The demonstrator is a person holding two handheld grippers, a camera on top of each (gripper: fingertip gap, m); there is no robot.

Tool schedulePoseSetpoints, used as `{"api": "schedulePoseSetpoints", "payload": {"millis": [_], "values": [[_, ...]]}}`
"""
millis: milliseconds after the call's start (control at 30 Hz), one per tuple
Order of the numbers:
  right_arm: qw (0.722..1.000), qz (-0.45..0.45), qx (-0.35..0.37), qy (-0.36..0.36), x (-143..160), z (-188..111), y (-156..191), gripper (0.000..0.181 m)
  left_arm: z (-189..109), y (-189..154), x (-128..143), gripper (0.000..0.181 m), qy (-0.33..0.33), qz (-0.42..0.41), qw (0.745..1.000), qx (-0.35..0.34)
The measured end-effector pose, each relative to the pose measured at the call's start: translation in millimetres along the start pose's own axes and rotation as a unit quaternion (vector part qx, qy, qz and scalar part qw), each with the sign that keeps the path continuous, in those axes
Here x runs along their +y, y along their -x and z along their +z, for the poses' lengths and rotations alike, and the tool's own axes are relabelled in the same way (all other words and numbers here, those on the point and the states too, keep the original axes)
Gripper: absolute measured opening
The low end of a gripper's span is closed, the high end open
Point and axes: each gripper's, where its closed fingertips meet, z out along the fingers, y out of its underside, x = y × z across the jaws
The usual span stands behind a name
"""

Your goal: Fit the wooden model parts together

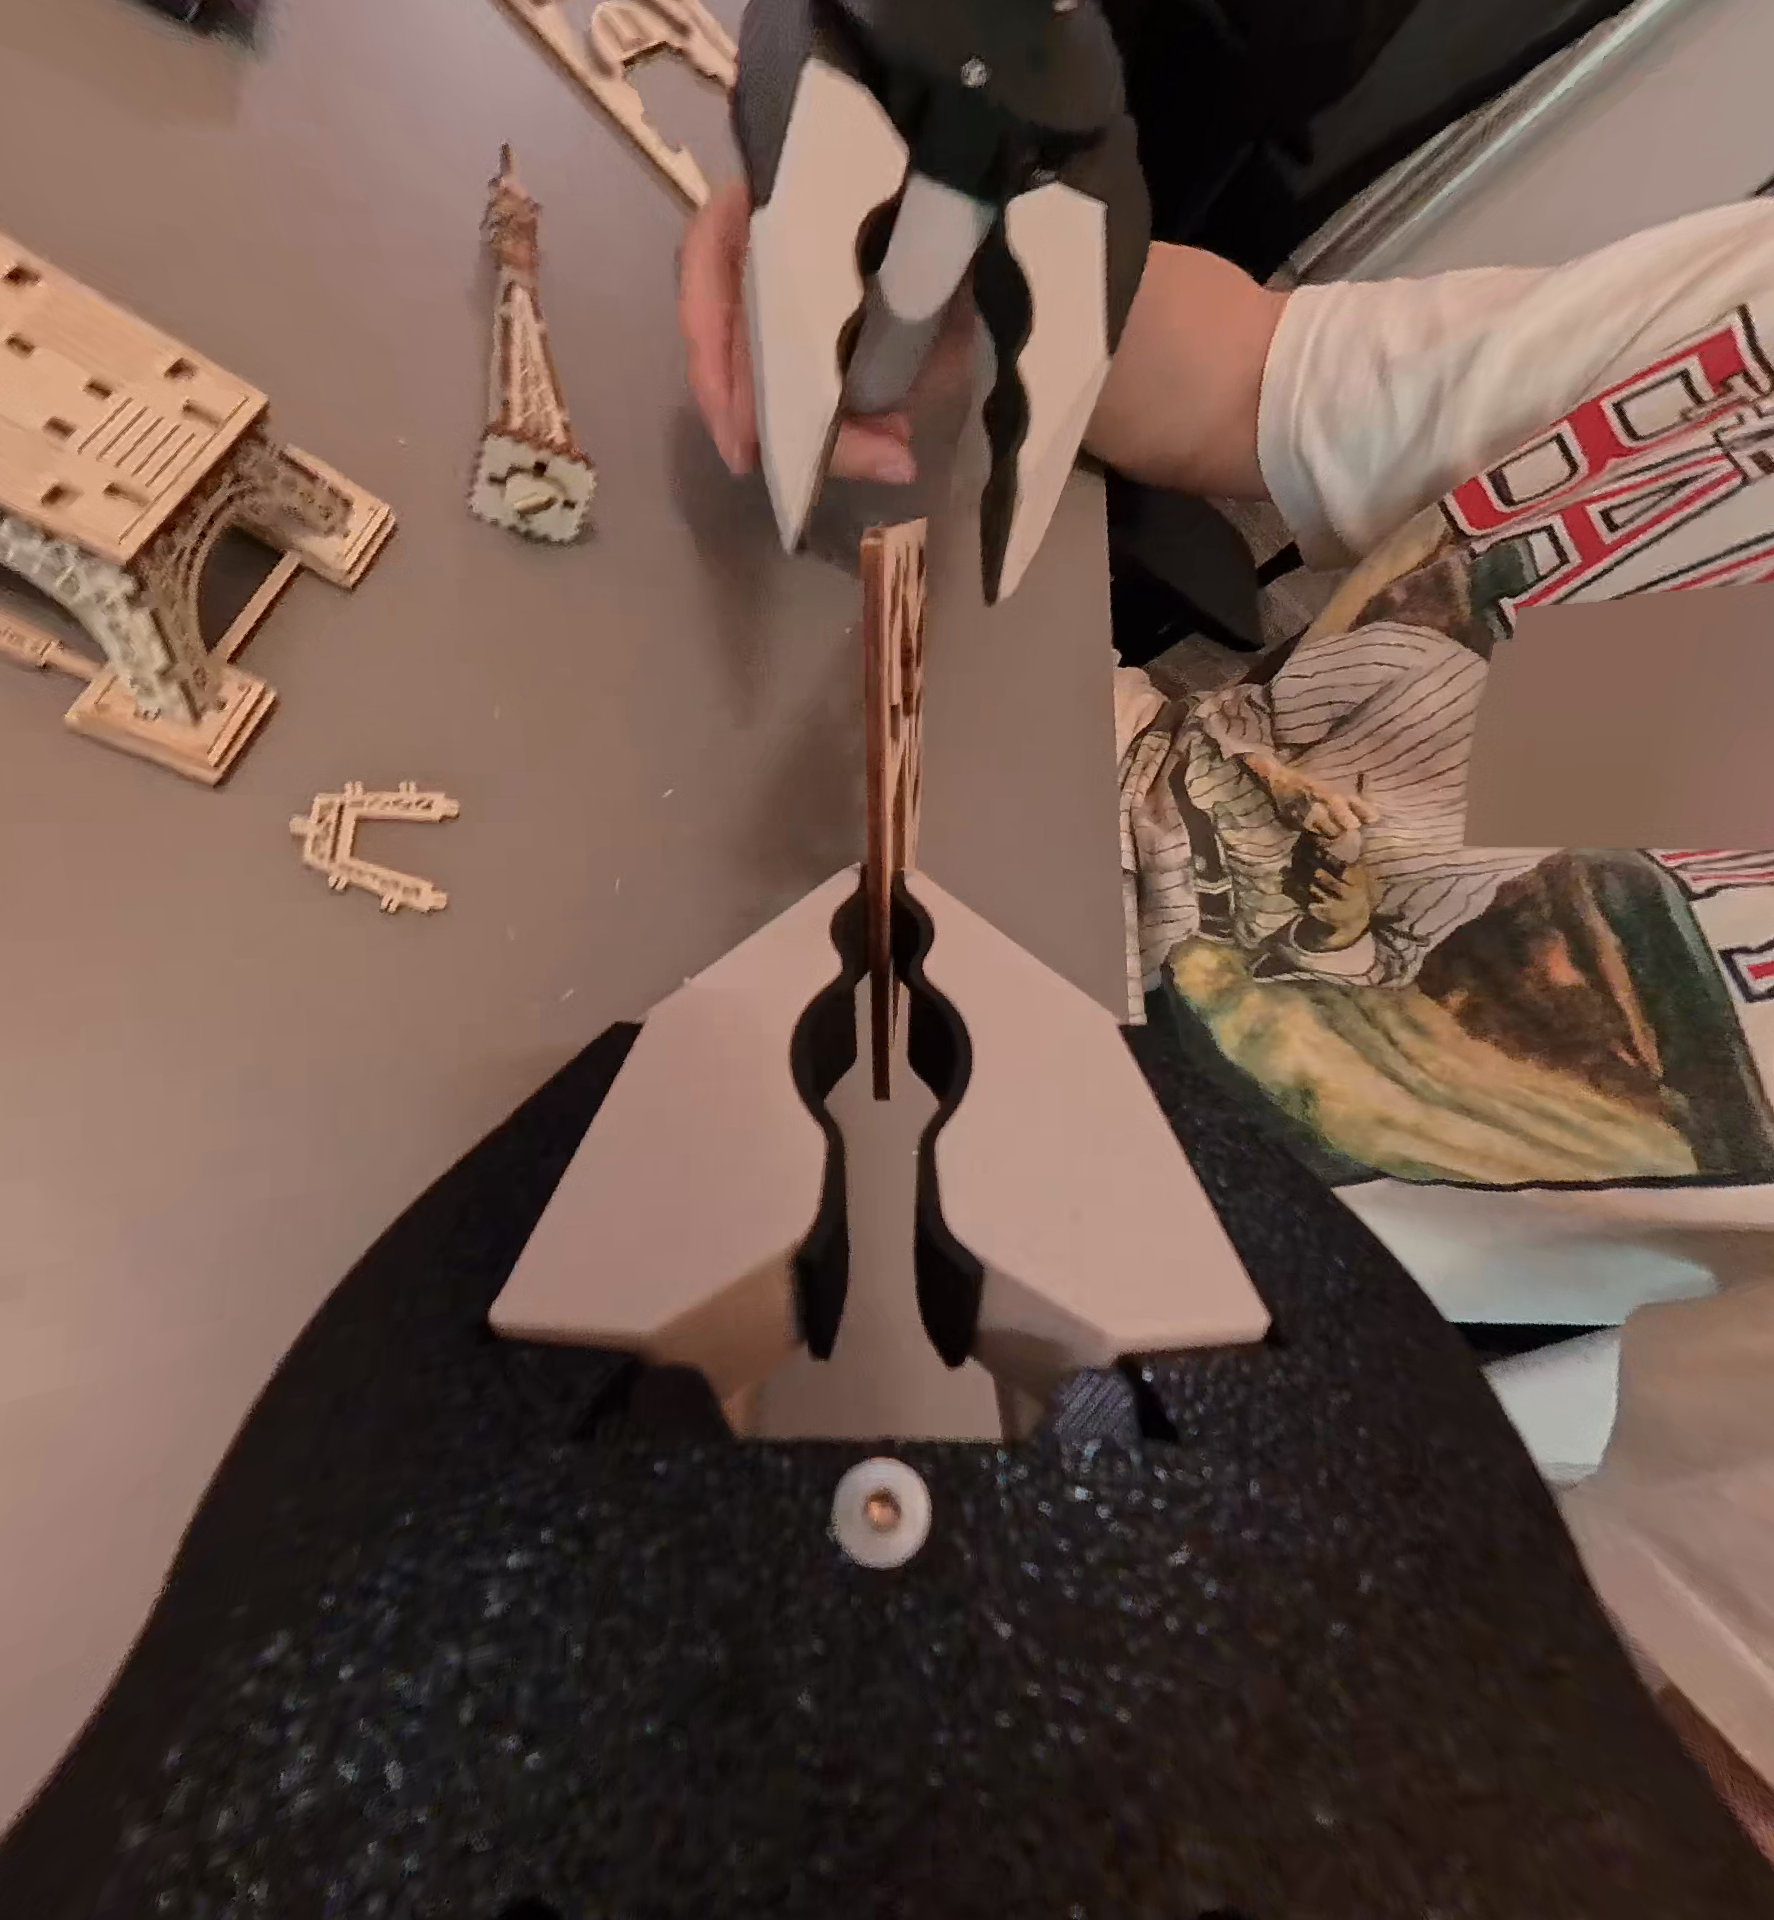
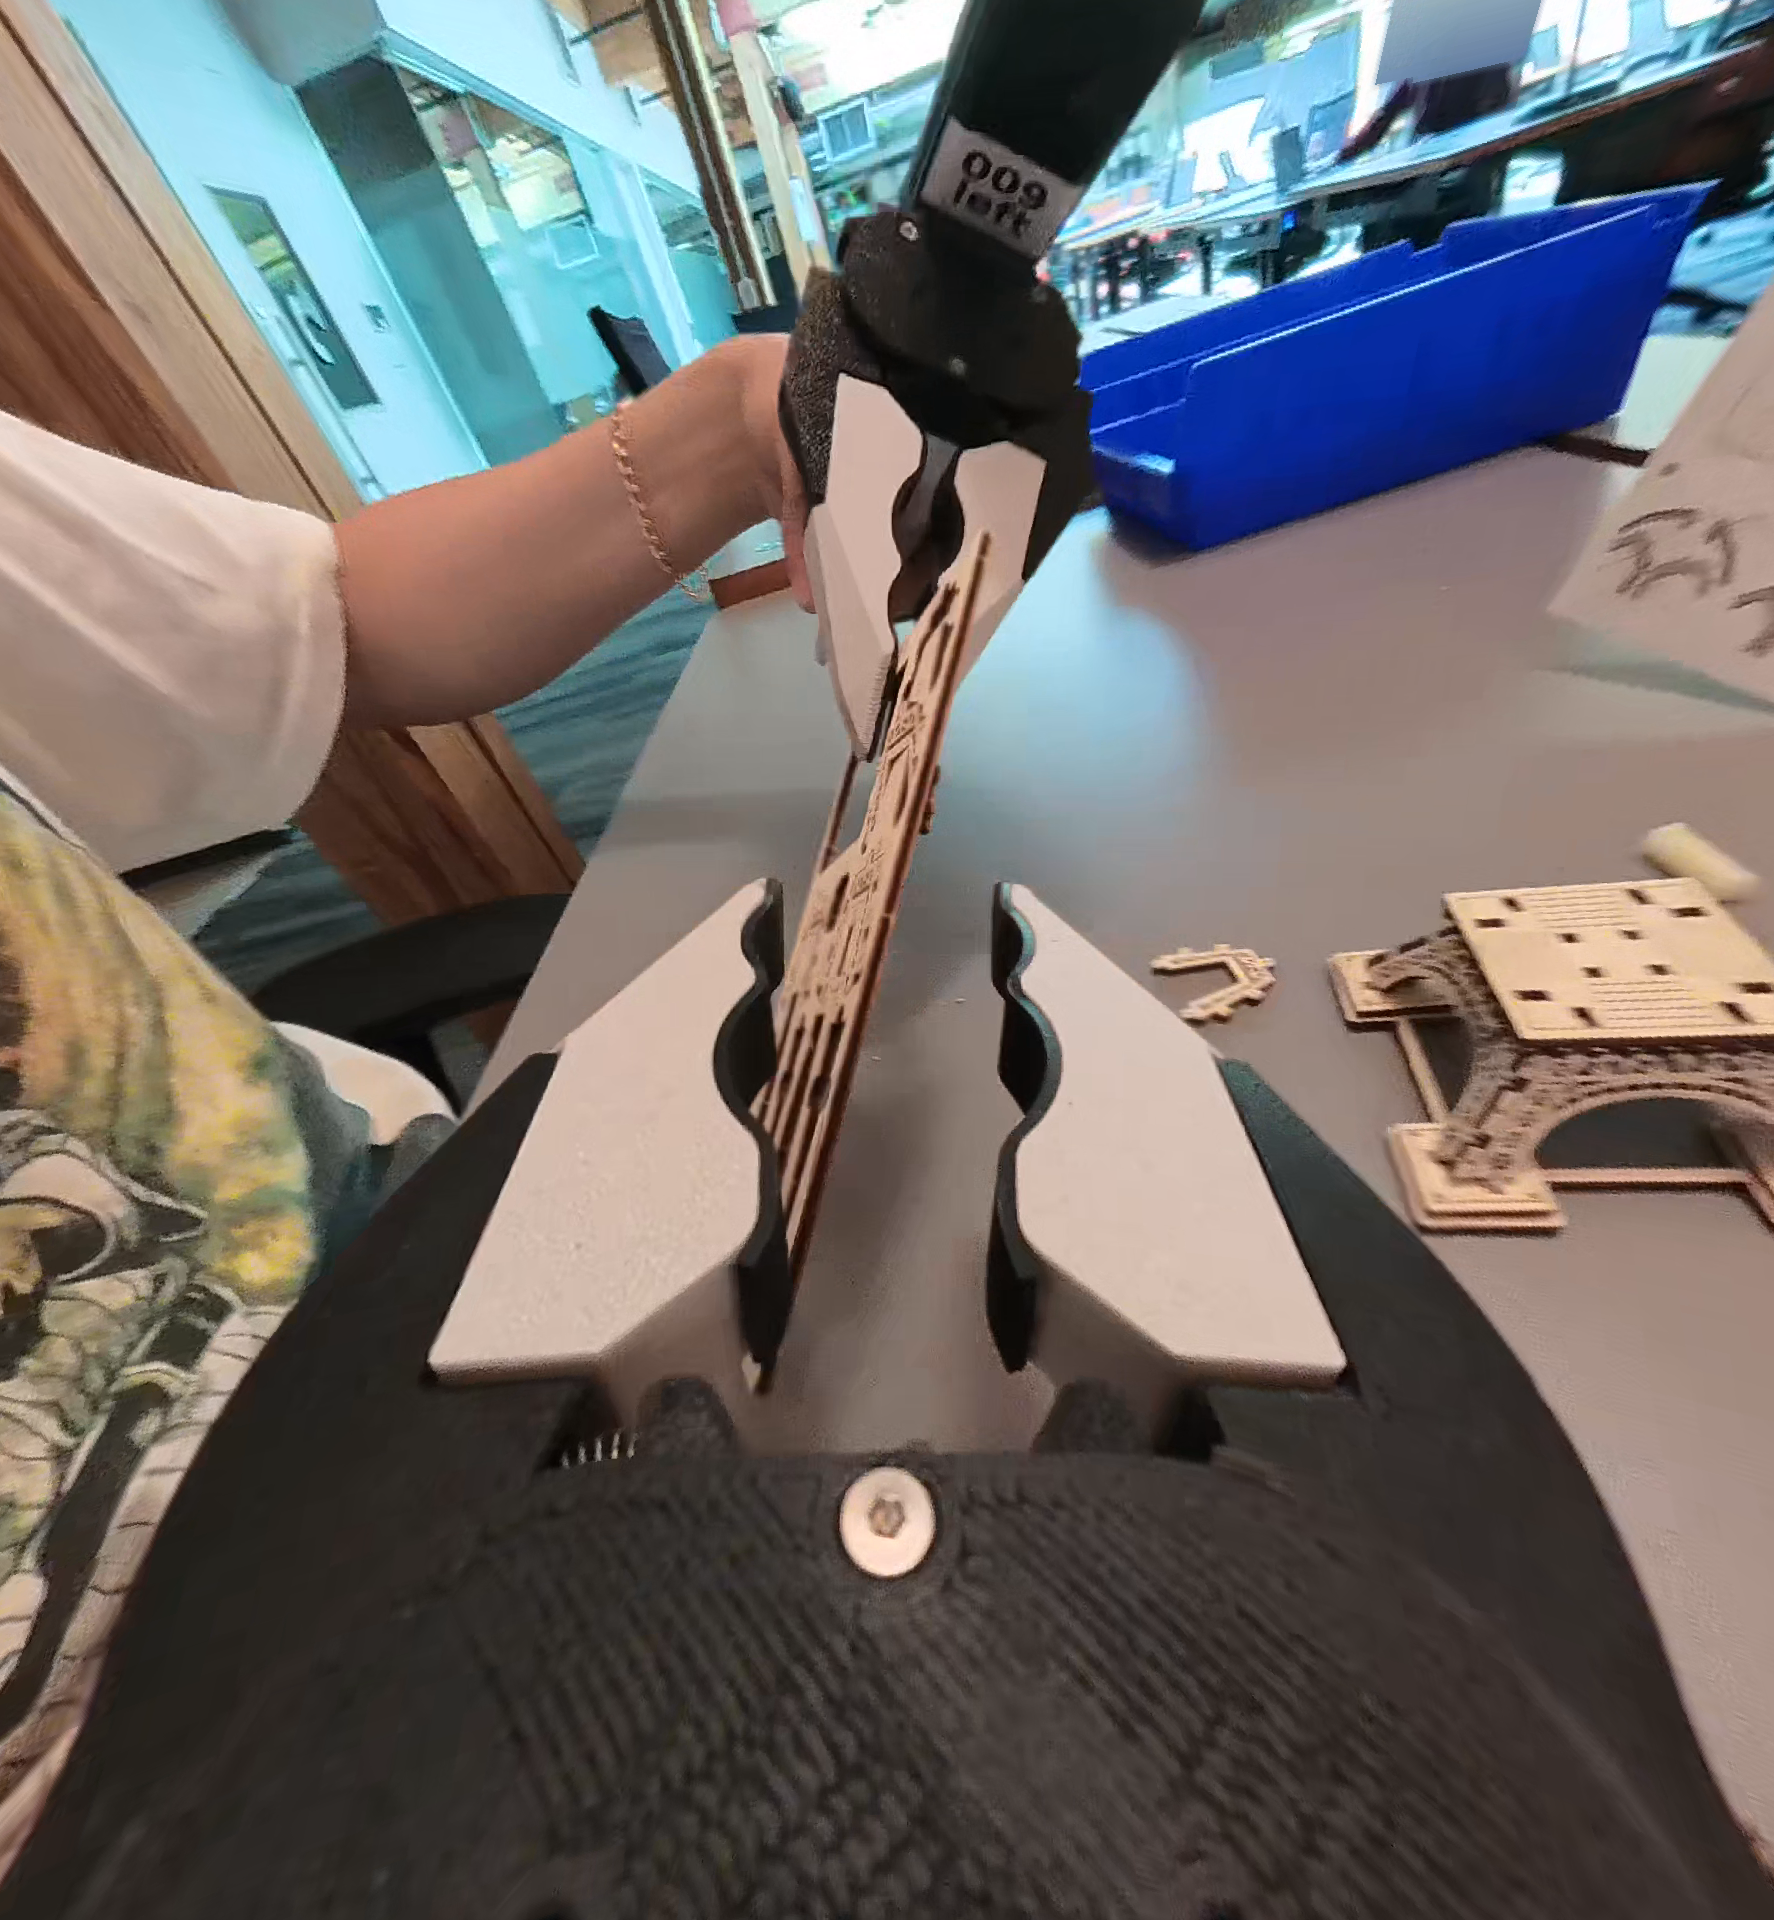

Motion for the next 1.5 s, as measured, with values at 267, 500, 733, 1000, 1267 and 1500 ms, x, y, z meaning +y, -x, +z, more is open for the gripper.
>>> {"api": "schedulePoseSetpoints", "payload": {"millis": [267, 500, 733, 1000, 1267, 1500], "values": [[0.995, 0.027, -0.048, -0.087, -27, -24, 1, 0.003, 6, -14, -3, 0.0, 0.009, 0.043, 0.999, 0.02], [0.995, 0.014, -0.088, -0.04, -7, -11, 17, 0.0, 13, -17, -8, 0.0, 0.02, 0.059, 0.998, 0.033], [0.995, 0.003, -0.092, -0.03, -2, -8, 20, 0.009, 15, -20, -9, 0.0, 0.023, 0.075, 0.996, 0.042], [0.995, -0.011, -0.088, -0.04, -4, -6, 22, 0.012, 16, -19, -17, 0.0, 0.006, 0.097, 0.995, 0.027], [0.998, -0.015, -0.021, -0.049, -10, -8, 2, 0.011, 20, -17, -16, 0.0, 0.014, 0.1, 0.995, 0.016], [0.991, 0.078, -0.101, -0.031, -5, -19, 11, 0.022, 15, 3, -19, 0.003, 0.004, 0.124, 0.99, -0.074]]}}
